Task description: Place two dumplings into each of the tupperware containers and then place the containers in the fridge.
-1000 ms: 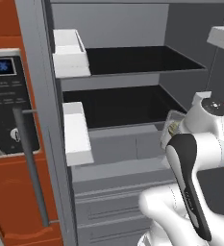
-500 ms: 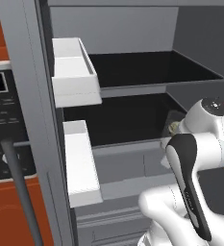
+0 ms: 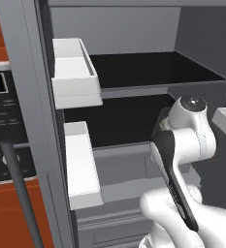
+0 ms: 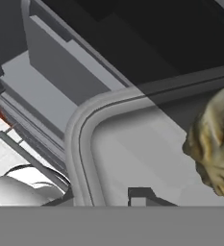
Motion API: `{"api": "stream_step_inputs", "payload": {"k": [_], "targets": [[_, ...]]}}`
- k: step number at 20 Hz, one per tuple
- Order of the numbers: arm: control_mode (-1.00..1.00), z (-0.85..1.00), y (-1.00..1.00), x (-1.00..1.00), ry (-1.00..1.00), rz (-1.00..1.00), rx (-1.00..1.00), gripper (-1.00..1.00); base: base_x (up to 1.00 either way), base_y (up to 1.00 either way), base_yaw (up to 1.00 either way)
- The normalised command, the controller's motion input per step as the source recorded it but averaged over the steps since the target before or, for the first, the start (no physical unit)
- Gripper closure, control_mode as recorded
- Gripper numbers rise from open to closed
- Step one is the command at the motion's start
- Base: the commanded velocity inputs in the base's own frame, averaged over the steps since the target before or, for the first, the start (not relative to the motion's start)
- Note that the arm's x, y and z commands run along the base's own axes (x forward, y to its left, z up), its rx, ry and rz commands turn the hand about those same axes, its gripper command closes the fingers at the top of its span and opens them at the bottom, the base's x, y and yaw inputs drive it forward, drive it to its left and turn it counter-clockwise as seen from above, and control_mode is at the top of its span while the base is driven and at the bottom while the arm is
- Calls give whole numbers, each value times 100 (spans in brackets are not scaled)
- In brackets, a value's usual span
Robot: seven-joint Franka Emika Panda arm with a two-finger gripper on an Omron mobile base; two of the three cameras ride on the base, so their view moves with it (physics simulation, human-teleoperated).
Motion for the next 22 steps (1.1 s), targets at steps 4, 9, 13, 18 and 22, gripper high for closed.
{"api": "stream_step_inputs", "payload": {"k": [4, 9, 13, 18, 22], "targets": [[-100, 0, -1, 78, 3, -7, -6, 100, 0, 0, 0], [-100, -14, -16, 48, 7, -15, 0, 100, 0, 0, 0], [-100, -28, -3, 19, 0, -16, 0, 100, 0, 0, 0], [-100, -36, -1, 17, 0, -11, 0, 100, 0, 0, 0], [-100, -24, -6, 22, 0, -8, 0, 100, 0, 0, 0]]}}
